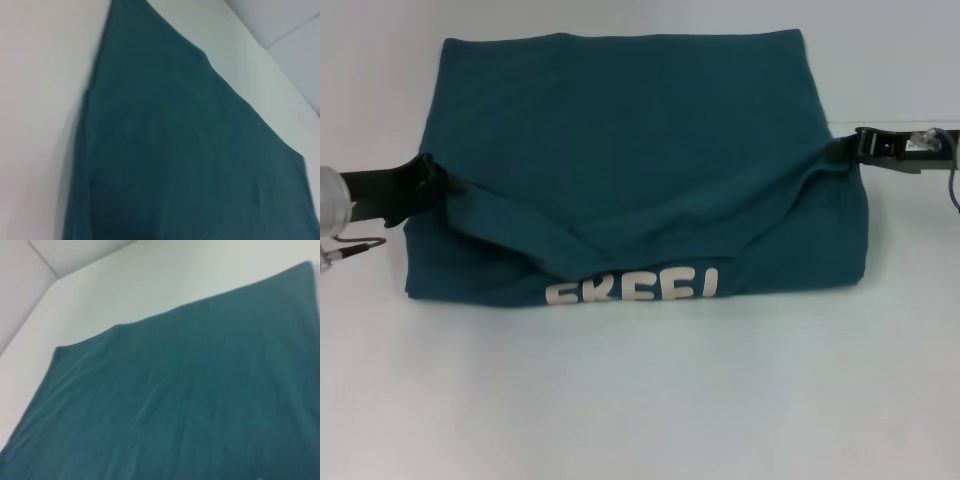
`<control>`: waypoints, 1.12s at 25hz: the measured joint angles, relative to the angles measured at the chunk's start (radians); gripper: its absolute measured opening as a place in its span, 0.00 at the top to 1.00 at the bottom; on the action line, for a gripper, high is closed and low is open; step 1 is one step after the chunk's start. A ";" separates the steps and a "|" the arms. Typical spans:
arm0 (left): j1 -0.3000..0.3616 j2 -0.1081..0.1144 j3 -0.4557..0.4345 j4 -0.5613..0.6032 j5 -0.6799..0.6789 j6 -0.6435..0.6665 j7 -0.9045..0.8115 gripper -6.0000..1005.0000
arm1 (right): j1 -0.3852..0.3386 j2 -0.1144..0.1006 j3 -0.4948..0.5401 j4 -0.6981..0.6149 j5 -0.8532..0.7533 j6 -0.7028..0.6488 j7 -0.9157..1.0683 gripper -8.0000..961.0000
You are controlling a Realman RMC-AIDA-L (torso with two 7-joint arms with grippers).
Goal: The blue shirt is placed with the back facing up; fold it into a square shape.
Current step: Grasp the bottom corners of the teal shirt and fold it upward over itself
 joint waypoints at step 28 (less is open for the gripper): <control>-0.113 -0.004 0.165 -0.065 -0.002 -0.349 -0.002 0.95 | 0.123 0.006 -0.176 0.091 -0.005 0.385 0.008 0.94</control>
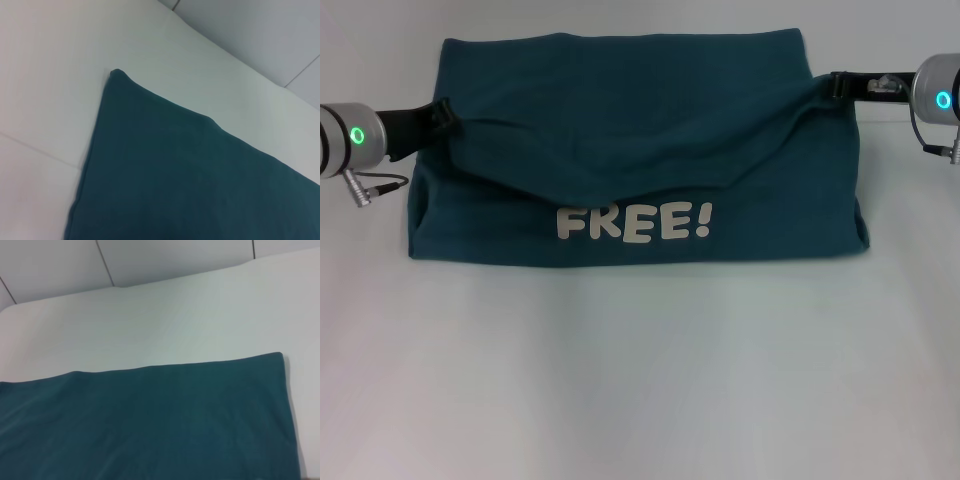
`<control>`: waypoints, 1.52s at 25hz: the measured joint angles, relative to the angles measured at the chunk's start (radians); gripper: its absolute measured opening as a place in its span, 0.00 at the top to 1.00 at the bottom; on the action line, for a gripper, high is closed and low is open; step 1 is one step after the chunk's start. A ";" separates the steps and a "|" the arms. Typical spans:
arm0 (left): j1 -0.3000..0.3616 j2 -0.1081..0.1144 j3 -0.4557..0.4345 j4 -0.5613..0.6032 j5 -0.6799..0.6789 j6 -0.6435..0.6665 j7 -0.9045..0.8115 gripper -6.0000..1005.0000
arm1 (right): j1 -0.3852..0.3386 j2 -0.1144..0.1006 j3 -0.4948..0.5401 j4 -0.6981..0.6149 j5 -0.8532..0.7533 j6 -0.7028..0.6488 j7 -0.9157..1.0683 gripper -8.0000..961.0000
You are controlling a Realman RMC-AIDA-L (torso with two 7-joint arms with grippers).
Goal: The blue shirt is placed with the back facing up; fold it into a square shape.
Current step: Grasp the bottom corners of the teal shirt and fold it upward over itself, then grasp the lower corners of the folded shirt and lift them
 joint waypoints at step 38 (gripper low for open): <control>0.099 -0.044 0.032 0.087 -0.174 0.031 0.007 0.48 | -0.054 -0.008 -0.018 -0.109 0.027 -0.170 0.076 0.40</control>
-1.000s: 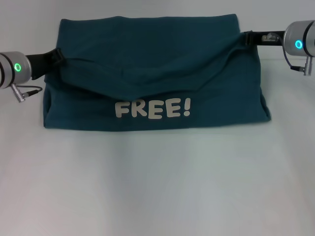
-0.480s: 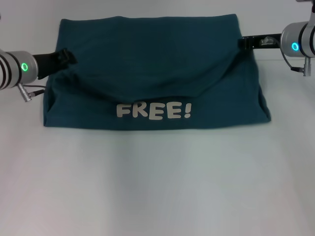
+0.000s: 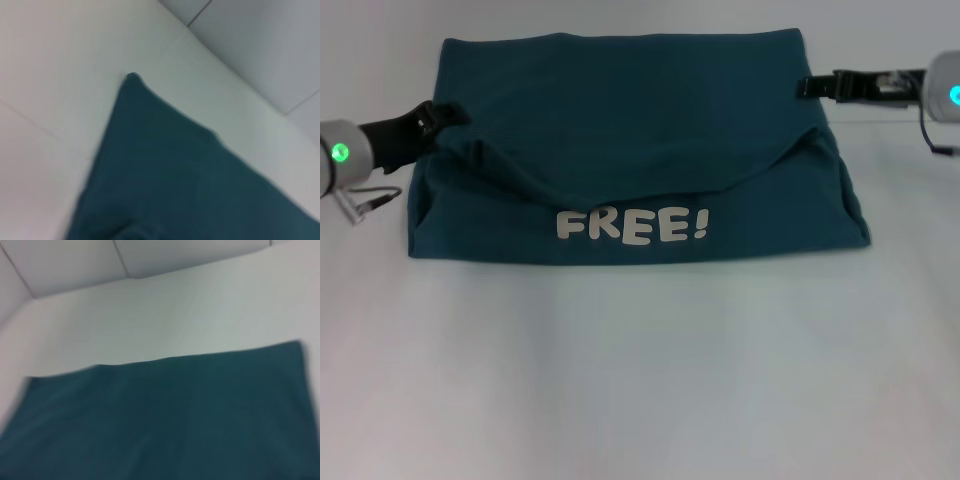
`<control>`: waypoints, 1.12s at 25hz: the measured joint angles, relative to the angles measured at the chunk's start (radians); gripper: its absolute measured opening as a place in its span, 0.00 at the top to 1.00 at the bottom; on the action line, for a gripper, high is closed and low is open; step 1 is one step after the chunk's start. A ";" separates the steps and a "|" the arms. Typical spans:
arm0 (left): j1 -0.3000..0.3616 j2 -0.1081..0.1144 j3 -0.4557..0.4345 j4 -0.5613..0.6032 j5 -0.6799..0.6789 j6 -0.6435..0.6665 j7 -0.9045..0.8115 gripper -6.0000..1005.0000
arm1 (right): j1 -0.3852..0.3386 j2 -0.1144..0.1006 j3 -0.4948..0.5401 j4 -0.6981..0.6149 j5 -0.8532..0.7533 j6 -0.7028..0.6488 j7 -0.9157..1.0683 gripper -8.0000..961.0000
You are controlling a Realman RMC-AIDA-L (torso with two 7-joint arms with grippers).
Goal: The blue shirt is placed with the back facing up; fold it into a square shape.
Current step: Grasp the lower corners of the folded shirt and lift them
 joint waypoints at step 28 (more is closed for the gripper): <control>0.238 0.007 0.015 -0.030 -0.209 0.190 0.393 0.39 | -0.416 -0.024 0.182 0.039 0.469 -0.630 -0.258 0.25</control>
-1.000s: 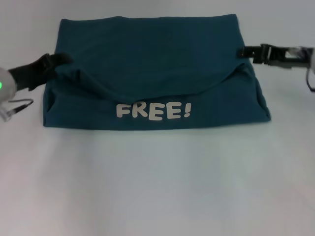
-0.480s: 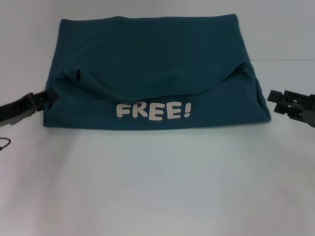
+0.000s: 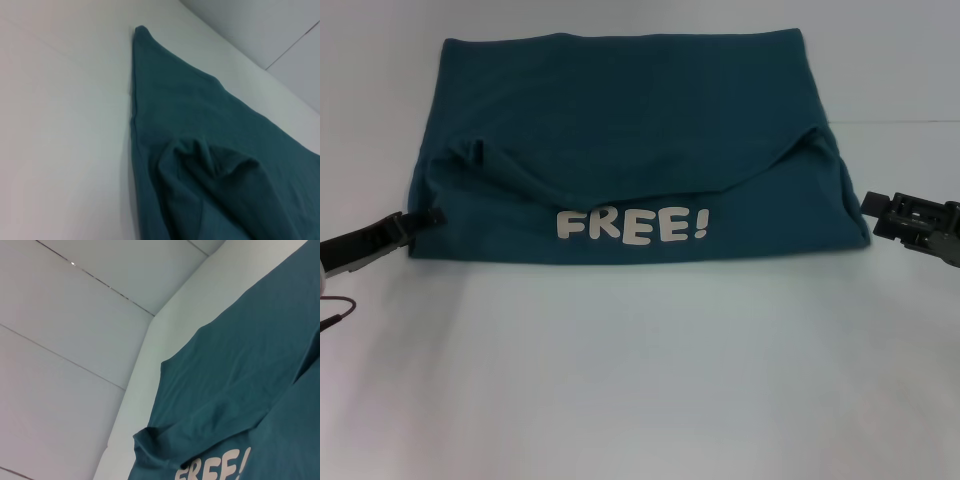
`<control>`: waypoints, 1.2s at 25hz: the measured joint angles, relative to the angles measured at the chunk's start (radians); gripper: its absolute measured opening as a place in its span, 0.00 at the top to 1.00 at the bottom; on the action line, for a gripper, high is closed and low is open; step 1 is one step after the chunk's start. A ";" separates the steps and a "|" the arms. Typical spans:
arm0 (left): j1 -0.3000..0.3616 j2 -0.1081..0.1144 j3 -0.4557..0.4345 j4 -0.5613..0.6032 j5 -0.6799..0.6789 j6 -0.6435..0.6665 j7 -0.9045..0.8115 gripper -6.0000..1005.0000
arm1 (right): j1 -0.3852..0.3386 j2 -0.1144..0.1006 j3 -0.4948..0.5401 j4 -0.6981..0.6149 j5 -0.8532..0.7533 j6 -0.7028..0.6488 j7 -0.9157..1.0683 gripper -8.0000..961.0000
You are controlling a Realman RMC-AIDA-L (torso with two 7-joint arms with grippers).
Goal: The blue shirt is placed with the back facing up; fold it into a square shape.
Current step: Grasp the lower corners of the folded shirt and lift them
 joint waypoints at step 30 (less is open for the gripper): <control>-0.017 -0.001 0.063 -0.034 0.003 -0.098 0.025 0.61 | -0.009 -0.006 0.009 0.012 0.001 0.002 -0.002 0.25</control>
